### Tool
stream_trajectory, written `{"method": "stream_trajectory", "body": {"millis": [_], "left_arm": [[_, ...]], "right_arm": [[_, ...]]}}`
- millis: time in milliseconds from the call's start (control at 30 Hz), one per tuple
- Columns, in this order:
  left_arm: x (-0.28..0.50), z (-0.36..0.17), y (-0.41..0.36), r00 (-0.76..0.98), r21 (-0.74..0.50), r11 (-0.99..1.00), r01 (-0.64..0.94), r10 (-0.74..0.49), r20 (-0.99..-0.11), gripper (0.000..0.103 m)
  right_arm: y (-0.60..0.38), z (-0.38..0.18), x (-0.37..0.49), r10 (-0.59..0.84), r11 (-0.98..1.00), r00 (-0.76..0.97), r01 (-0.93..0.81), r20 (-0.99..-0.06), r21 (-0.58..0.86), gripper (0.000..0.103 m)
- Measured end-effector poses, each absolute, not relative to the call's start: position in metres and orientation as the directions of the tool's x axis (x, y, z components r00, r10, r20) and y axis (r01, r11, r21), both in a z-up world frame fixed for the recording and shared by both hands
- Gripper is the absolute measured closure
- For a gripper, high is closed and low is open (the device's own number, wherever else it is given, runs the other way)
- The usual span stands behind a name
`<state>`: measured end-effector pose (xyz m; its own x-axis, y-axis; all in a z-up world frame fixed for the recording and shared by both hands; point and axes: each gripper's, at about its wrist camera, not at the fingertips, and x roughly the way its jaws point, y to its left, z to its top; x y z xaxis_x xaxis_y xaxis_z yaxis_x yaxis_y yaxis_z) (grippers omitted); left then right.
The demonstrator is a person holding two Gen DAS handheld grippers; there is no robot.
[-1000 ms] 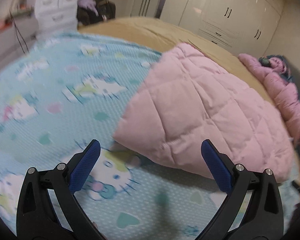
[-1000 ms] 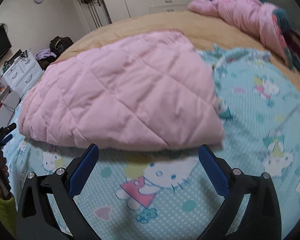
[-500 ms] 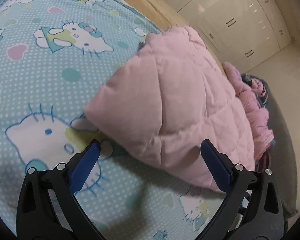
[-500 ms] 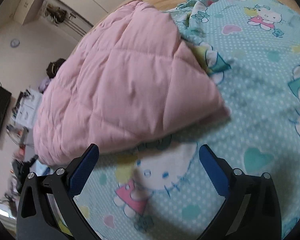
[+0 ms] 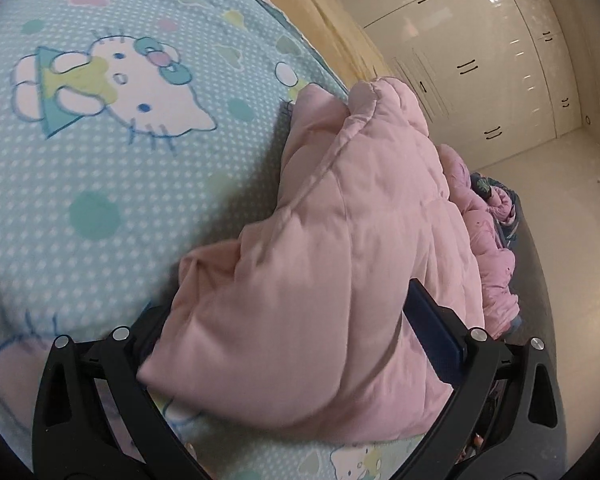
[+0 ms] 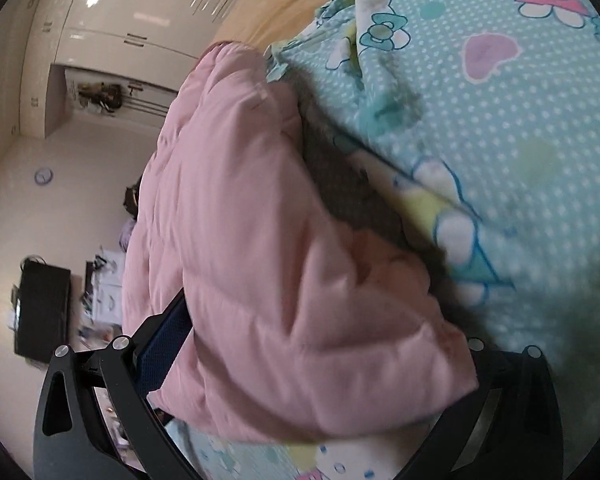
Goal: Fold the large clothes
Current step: 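Grasp the end of the pink coat bundle with both grippers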
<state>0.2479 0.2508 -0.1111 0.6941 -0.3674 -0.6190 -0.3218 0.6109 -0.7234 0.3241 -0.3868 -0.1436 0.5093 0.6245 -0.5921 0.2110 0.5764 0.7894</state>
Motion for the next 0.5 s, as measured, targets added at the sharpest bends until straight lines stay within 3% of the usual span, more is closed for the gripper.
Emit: {"method": "stream_trajectory", "body": {"millis": [367,500], "left_arm": [[0.284,-0.109,0.239,0.702,-0.696,0.611,-0.378,-0.300,-0.646,0.008],[0.297,-0.104,0.226,0.711,-0.667,0.636,-0.388,-0.254,-0.656,0.008]], "right_arm": [[-0.378,-0.135,0.337,0.574,0.615,0.578,0.162,-0.580,0.771,0.006],[-0.368,-0.135,0.337,0.565,0.643,0.590,0.123,-0.577,0.756,0.027]]}}
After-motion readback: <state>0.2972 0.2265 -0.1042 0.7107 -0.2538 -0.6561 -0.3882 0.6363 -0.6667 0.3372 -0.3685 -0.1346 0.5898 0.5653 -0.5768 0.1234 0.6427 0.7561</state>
